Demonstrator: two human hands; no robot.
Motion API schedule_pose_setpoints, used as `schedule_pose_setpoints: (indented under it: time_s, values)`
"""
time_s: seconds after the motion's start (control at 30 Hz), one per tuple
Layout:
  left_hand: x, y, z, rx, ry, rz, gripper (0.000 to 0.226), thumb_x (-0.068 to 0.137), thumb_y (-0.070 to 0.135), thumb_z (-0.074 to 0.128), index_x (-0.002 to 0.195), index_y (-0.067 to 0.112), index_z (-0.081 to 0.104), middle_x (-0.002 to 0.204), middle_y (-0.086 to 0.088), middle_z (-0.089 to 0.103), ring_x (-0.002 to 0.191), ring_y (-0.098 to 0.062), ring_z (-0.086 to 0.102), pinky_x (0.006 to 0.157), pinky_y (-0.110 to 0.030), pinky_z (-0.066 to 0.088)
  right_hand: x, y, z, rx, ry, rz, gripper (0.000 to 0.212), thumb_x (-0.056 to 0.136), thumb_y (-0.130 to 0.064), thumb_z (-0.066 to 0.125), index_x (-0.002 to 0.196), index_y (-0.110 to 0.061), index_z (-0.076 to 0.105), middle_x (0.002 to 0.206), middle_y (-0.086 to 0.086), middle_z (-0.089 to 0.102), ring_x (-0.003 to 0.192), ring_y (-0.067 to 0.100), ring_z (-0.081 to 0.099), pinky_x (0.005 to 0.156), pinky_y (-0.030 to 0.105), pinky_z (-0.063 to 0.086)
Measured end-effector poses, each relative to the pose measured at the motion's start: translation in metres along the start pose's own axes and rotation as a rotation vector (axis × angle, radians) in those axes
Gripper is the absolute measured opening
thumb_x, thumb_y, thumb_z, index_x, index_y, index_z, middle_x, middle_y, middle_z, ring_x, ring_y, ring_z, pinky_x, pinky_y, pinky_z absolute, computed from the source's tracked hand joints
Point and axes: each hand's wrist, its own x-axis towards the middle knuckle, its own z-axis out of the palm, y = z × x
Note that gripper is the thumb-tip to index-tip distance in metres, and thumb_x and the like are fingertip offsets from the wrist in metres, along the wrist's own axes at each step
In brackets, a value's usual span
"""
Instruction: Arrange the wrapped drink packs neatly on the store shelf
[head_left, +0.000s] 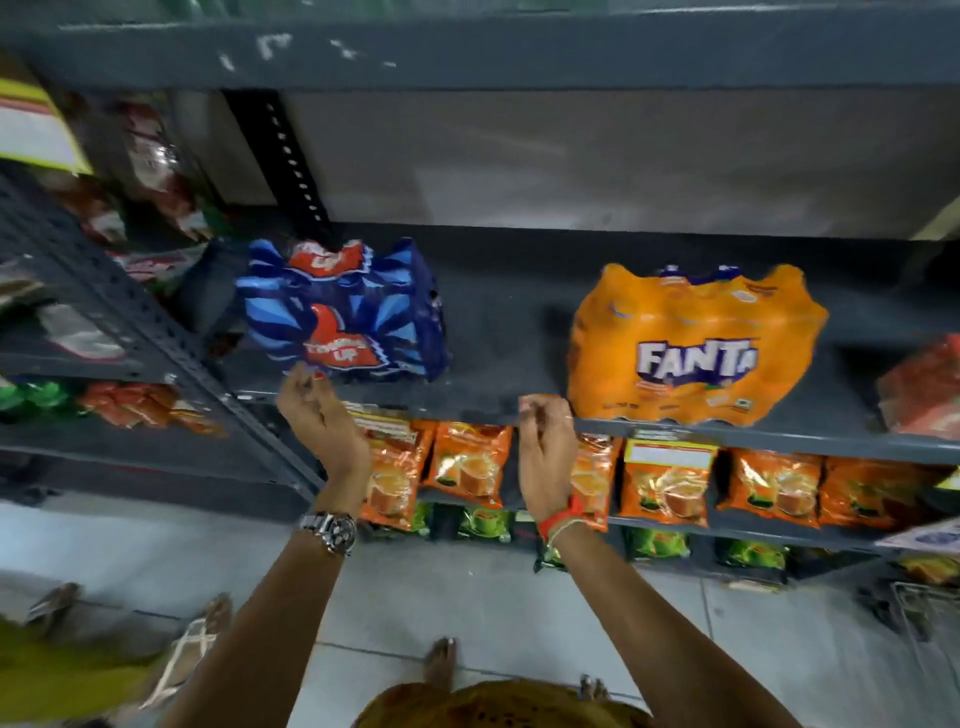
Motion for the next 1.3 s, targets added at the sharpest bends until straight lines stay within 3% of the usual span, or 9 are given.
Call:
schedule_pose_setpoints:
  time_s: [0.07, 0.17, 0.33, 0.43, 0.57, 0.77, 1.1, 1.2, 1.3]
  values:
    - [0.042, -0.001, -0.019, 0.007, 0.028, 0.022, 0.04, 0.094, 0.013, 0.043, 0.127, -0.008, 0.035, 0.115, -0.014, 0.045, 0.1, 0.006, 0.051, 0.088, -0.008, 0.04, 0.014, -0.018, 0.04, 0.004, -0.14, -0.07, 0.022, 0.091, -0.039, 0.047, 0.103, -0.023, 0.054, 0.104, 0.012, 0.058, 0.098, 0.026, 0.059, 0.09, 0.051, 0.048]
    - [0.094, -0.01, -0.034, 0.005, -0.119, -0.019, 0.049, 0.095, 0.023, 0.044, 0.135, 0.001, 0.029, 0.136, -0.024, 0.04, 0.125, -0.029, 0.045, 0.094, -0.016, 0.041, 0.04, -0.044, 0.083, 0.105, -0.215, -0.078, 0.036, 0.091, -0.037, 0.056, 0.121, -0.019, 0.049, 0.124, 0.009, 0.052, 0.117, 0.022, 0.053, 0.104, 0.036, 0.045]
    - [0.122, -0.013, -0.029, 0.06, -0.393, -0.163, 0.049, 0.096, 0.029, 0.038, 0.14, 0.008, 0.029, 0.134, -0.005, 0.045, 0.117, -0.018, 0.048, 0.084, -0.011, 0.045, 0.068, -0.064, 0.12, 0.08, -0.23, -0.101, 0.027, 0.092, -0.032, 0.057, 0.112, -0.017, 0.046, 0.116, 0.006, 0.049, 0.111, 0.018, 0.052, 0.093, 0.011, 0.044]
    - [0.126, -0.016, -0.034, 0.067, -0.43, -0.12, 0.042, 0.096, 0.026, 0.04, 0.131, 0.002, 0.04, 0.117, -0.007, 0.052, 0.102, -0.018, 0.053, 0.064, -0.002, 0.046, 0.062, -0.062, 0.123, 0.068, -0.176, -0.095, 0.037, 0.087, -0.049, 0.055, 0.106, -0.017, 0.049, 0.114, 0.012, 0.057, 0.107, 0.022, 0.059, 0.092, 0.032, 0.052]
    - [0.133, -0.021, -0.037, 0.097, -0.525, -0.096, 0.041, 0.094, 0.031, 0.045, 0.12, -0.001, 0.049, 0.115, -0.017, 0.062, 0.1, -0.025, 0.061, 0.067, -0.008, 0.05, 0.048, -0.058, 0.124, 0.094, -0.077, -0.074, 0.045, 0.081, -0.063, 0.051, 0.107, -0.026, 0.048, 0.119, 0.014, 0.056, 0.112, 0.024, 0.059, 0.095, 0.045, 0.052]
    - [0.126, -0.02, -0.045, 0.091, -0.585, -0.066, 0.037, 0.093, 0.026, 0.048, 0.119, -0.001, 0.05, 0.111, -0.015, 0.062, 0.089, -0.009, 0.06, 0.066, -0.007, 0.049, 0.034, -0.059, 0.119, 0.091, -0.014, -0.051, 0.05, 0.082, -0.06, 0.048, 0.114, -0.021, 0.047, 0.125, 0.013, 0.053, 0.116, 0.022, 0.057, 0.098, 0.042, 0.051]
    - [0.127, -0.019, -0.047, 0.071, -0.622, -0.067, 0.04, 0.093, 0.03, 0.047, 0.122, 0.002, 0.048, 0.117, -0.015, 0.061, 0.103, -0.023, 0.062, 0.067, -0.007, 0.049, 0.031, -0.061, 0.118, 0.052, 0.003, -0.036, 0.049, 0.088, -0.049, 0.048, 0.12, -0.011, 0.047, 0.123, 0.013, 0.054, 0.115, 0.022, 0.057, 0.099, 0.044, 0.051]
    - [0.116, -0.01, -0.049, 0.045, -0.606, -0.057, 0.047, 0.094, 0.029, 0.045, 0.135, 0.008, 0.036, 0.132, -0.013, 0.053, 0.109, -0.015, 0.058, 0.076, -0.011, 0.052, 0.027, -0.067, 0.115, 0.043, -0.024, -0.022, 0.051, 0.089, -0.05, 0.049, 0.124, -0.013, 0.046, 0.126, 0.011, 0.052, 0.117, 0.022, 0.057, 0.1, 0.045, 0.051]
    - [0.104, -0.005, -0.05, 0.064, -0.543, 0.044, 0.065, 0.093, 0.038, 0.043, 0.146, 0.02, 0.012, 0.154, -0.007, 0.024, 0.137, -0.016, 0.034, 0.106, -0.035, 0.043, 0.025, -0.067, 0.11, 0.07, -0.008, -0.041, 0.058, 0.088, -0.051, 0.05, 0.132, -0.015, 0.04, 0.135, 0.01, 0.047, 0.124, 0.021, 0.052, 0.102, 0.044, 0.049]
